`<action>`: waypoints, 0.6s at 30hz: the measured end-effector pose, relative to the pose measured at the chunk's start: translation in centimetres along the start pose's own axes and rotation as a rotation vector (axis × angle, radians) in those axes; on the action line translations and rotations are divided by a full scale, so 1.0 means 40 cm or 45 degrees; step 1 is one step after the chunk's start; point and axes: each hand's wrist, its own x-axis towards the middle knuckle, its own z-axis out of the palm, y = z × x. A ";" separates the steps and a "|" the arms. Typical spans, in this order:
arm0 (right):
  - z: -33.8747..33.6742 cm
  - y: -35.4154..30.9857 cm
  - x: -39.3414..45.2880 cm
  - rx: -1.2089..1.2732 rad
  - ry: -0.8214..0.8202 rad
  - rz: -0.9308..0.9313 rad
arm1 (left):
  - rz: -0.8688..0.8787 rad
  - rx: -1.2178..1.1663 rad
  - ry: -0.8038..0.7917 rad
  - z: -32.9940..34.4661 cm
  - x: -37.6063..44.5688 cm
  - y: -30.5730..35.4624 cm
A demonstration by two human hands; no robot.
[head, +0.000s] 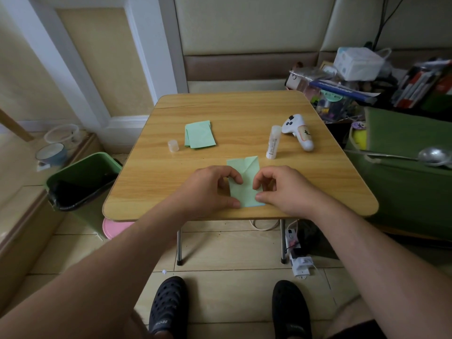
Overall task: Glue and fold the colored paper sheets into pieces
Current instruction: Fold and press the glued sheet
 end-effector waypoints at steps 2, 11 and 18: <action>0.004 0.003 0.002 -0.020 0.010 0.000 | 0.000 0.001 -0.004 0.001 0.000 -0.001; 0.006 0.000 0.006 -0.057 0.028 0.008 | -0.001 0.002 -0.028 -0.001 0.003 -0.002; 0.006 -0.004 0.004 -0.084 0.019 0.005 | 0.004 -0.028 -0.047 -0.001 0.004 -0.008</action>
